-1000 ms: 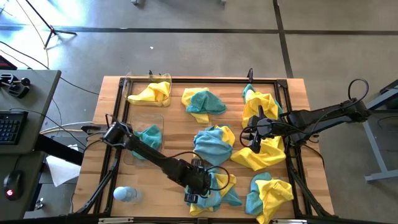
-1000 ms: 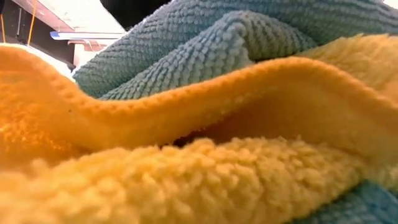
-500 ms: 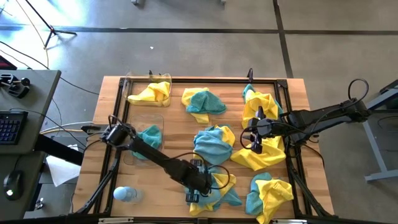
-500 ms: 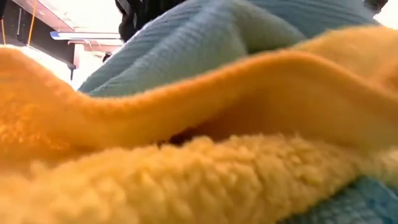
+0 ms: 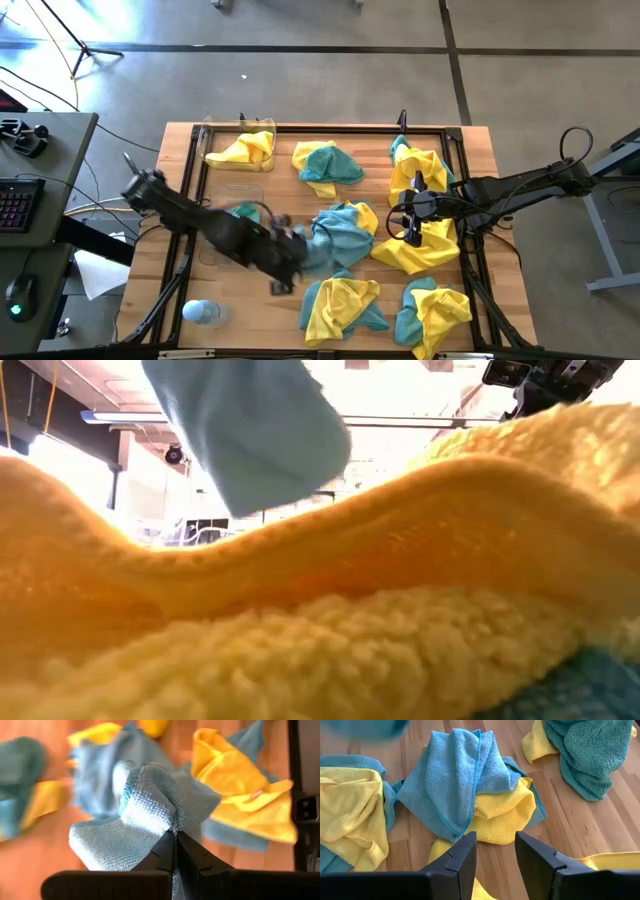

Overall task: Sort microfiber towel by color & place in baskets
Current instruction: Put the blue microfiber cloth into the bottom transparent bin, then put the yellow microfiber cloth into the top transparent bin

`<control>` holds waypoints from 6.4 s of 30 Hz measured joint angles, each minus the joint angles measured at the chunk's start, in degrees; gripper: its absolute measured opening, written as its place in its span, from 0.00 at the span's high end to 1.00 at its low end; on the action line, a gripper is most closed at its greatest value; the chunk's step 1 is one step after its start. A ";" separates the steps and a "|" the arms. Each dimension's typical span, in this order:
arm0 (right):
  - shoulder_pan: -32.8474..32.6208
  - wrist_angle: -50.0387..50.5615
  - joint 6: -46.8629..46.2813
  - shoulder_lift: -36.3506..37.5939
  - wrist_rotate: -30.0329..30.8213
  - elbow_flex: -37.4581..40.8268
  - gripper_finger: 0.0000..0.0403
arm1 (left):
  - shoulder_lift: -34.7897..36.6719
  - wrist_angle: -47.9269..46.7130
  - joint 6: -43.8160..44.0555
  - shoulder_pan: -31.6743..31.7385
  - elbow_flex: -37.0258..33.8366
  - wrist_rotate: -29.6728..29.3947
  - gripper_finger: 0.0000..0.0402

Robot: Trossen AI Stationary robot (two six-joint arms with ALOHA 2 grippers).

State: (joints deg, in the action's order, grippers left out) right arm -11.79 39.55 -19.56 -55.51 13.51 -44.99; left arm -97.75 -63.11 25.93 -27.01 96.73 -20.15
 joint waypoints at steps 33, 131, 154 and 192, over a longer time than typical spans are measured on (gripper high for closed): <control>0.15 -5.14 -14.29 -0.04 14.29 -0.04 0.68 | 32.40 -2.78 0.32 12.09 -43.72 9.50 1.00; 0.40 -5.71 -36.78 -0.02 19.35 -0.19 0.69 | 42.68 -6.93 4.91 22.45 -41.88 18.02 0.67; 0.87 31.64 -38.73 -23.15 -15.95 -10.45 0.89 | 48.28 -5.59 7.98 22.50 -41.88 13.38 0.67; -8.48 9.86 -64.40 -38.51 -20.60 -0.88 0.49 | 48.26 -5.40 6.65 22.48 -41.88 10.31 0.67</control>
State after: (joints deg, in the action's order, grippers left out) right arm -20.28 49.41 -83.96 -94.01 -7.09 -45.87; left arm -49.50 -68.51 32.58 -4.54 54.85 -9.84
